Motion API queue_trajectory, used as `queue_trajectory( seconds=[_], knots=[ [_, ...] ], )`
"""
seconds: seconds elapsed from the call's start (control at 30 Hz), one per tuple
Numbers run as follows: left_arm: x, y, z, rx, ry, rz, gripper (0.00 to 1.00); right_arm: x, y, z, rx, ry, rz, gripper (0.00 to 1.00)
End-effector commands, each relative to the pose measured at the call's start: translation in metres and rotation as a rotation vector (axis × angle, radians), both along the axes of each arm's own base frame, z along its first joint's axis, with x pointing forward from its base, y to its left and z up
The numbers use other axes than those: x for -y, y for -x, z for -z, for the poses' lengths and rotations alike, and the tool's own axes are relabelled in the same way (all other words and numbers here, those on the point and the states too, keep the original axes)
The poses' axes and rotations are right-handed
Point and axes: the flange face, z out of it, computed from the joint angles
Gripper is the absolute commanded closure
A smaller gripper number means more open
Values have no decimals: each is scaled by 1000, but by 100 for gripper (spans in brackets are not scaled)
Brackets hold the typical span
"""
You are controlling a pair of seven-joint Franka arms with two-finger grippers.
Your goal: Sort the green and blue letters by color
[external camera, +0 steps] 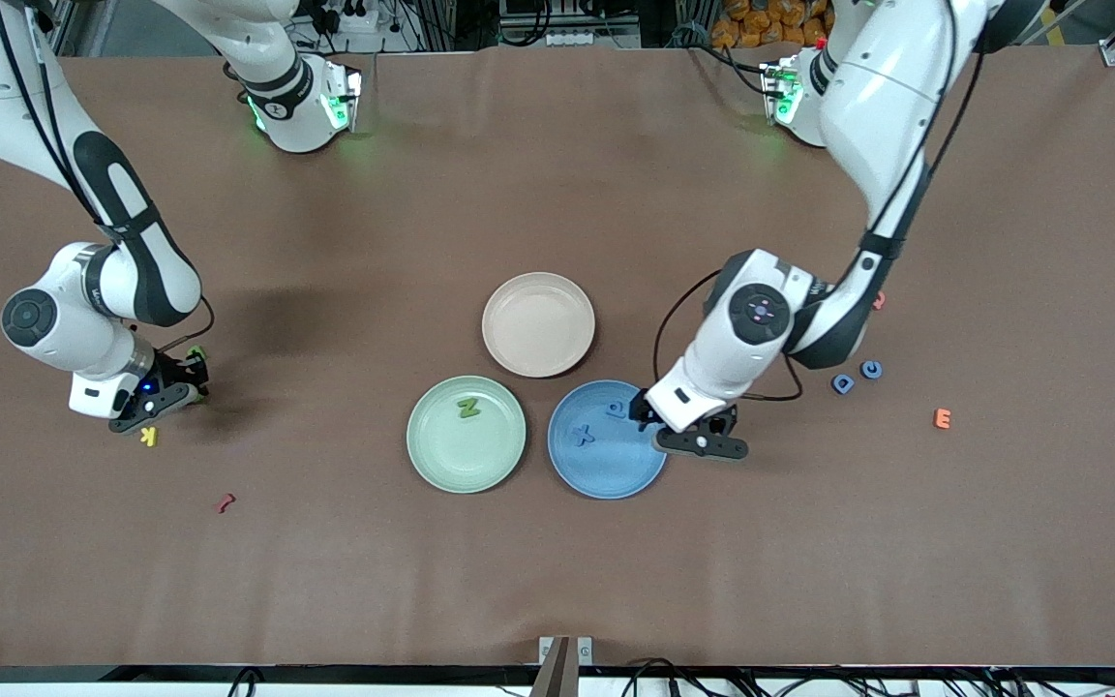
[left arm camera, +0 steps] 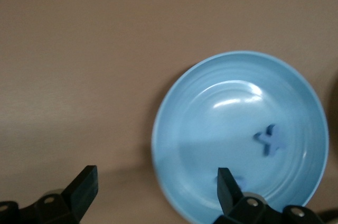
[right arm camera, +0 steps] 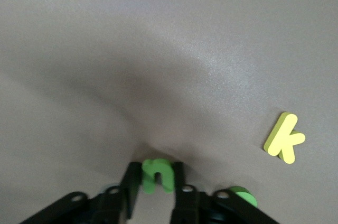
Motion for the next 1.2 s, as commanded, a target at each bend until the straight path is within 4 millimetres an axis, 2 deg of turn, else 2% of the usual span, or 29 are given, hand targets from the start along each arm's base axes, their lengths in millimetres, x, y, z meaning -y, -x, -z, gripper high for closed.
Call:
queue_trajectory(
  seconds=[0.0, 0.07, 0.17, 0.3, 0.43, 0.6, 0.77, 1.0, 1.17],
  knots=[
    [-47, 14, -26, -59, -19, 73, 0, 6, 3, 3, 10, 1, -10, 92],
    [-61, 28, -30, -75, -30, 79, 0, 5, 2, 2, 10, 1, -8, 100],
    [-78, 47, -40, -73, -65, 110, 0, 5, 1, -1, 12, 0, -2, 100],
    [-89, 71, -50, -70, -102, 149, 0, 2, -2, -9, 22, -4, 12, 100],
    [-103, 83, -57, -64, -125, 175, 0, -4, -5, -14, 32, -6, 29, 100],
    [-131, 75, -58, -50, -142, 283, 0, -19, -10, -25, 40, -9, 58, 100],
    [-156, 67, -47, -49, -158, 461, 0, -33, -19, -40, 8, -13, 87, 100],
    [-195, 56, -19, -63, -170, 659, 0, -55, -24, -52, -8, -13, 127, 100],
    [-223, 48, 7, -69, -213, 722, 0, -75, -26, -59, -16, -12, 157, 100]
  ],
)
